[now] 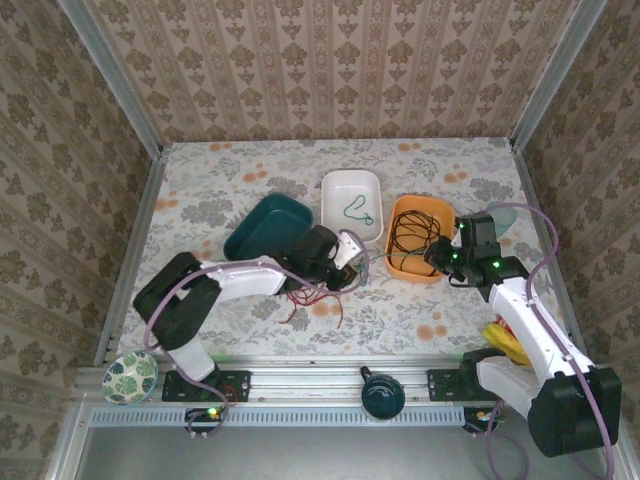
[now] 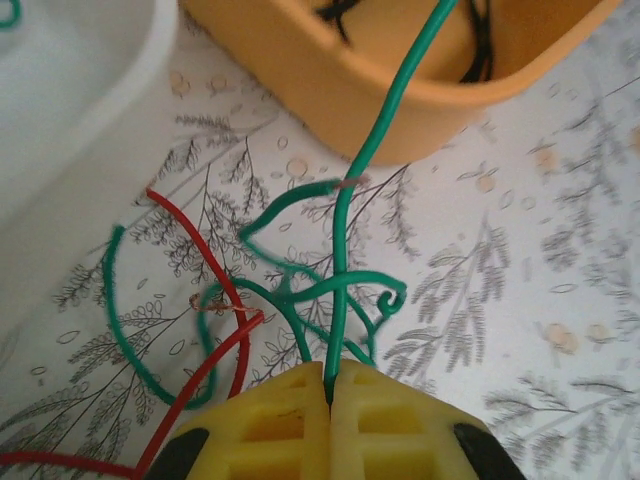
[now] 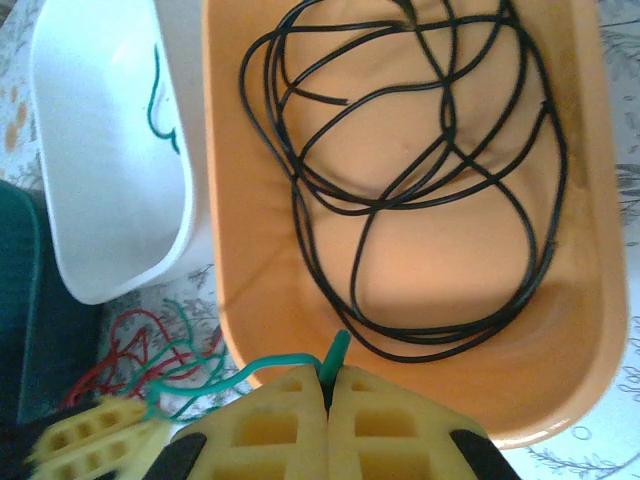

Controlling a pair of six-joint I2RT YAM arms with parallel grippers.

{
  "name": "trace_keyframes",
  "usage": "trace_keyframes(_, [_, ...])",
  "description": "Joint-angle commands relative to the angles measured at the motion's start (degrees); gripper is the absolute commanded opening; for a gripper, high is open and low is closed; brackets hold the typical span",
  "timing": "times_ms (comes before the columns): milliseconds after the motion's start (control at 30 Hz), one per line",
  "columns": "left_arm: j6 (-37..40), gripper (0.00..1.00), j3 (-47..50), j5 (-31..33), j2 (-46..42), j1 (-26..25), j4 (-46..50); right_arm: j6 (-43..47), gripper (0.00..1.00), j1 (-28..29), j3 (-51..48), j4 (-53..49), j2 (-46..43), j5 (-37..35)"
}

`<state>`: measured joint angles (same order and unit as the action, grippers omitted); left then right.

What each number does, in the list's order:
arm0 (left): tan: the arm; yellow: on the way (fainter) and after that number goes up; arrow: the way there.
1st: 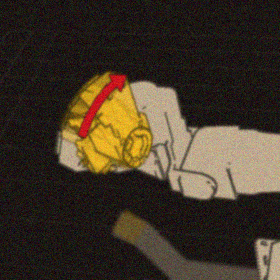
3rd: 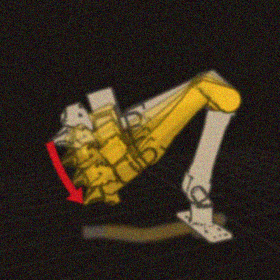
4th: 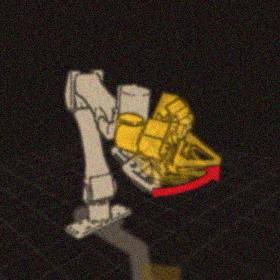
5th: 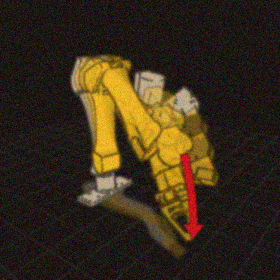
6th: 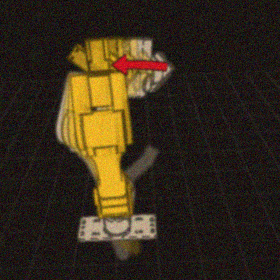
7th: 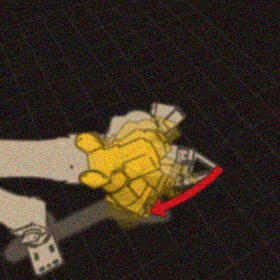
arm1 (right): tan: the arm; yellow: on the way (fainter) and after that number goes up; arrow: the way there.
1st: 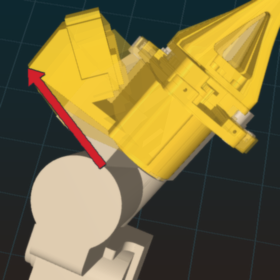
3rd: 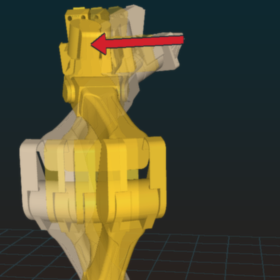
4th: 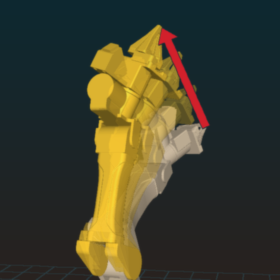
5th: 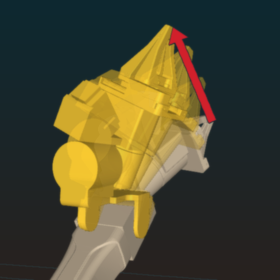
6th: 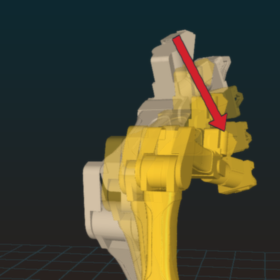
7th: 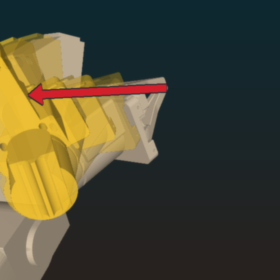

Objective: Untangle the cables

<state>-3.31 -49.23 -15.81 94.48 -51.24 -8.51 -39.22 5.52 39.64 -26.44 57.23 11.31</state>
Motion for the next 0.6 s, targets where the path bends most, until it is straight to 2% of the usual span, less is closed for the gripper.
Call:
trace_keyframes(0, [-4.2,0.0,3.6,-4.1,-6.2,2.6,-3.0,0.2,0.0,-0.2,1.0,-3.0,-1.4,-6.7])
trace_keyframes(200, [-10.9,0.0,9.1,-15.4,-14.3,8.2,-9.1,1.1,0.0,-0.2,1.9,-4.0,-0.1,-7.4])
trace_keyframes(267, [-11.9,0.0,9.9,-16.9,-16.0,9.4,-9.1,1.3,0.01,-0.1,2.0,-4.0,0.5,-6.2])
trace_keyframes(333, [-11.2,0.0,9.6,-16.7,-17.0,9.5,-7.0,2.5,0.1,0.5,2.0,-1.4,1.0,-1.4])
trace_keyframes(433, [-10.0,0.0,8.9,-16.0,-17.1,9.4,-4.1,4.3,0.36,3.3,1.7,4.2,0.0,5.2])
trace_keyframes(500, [-9.7,0.0,8.6,-15.5,-16.5,9.5,-2.9,5.8,0.44,6.4,2.3,5.6,-1.1,4.4])
trace_keyframes(567, [-9.7,0.0,8.6,-15.1,-16.1,9.2,-3.0,8.1,0.47,10.1,3.2,5.5,-1.9,1.2])
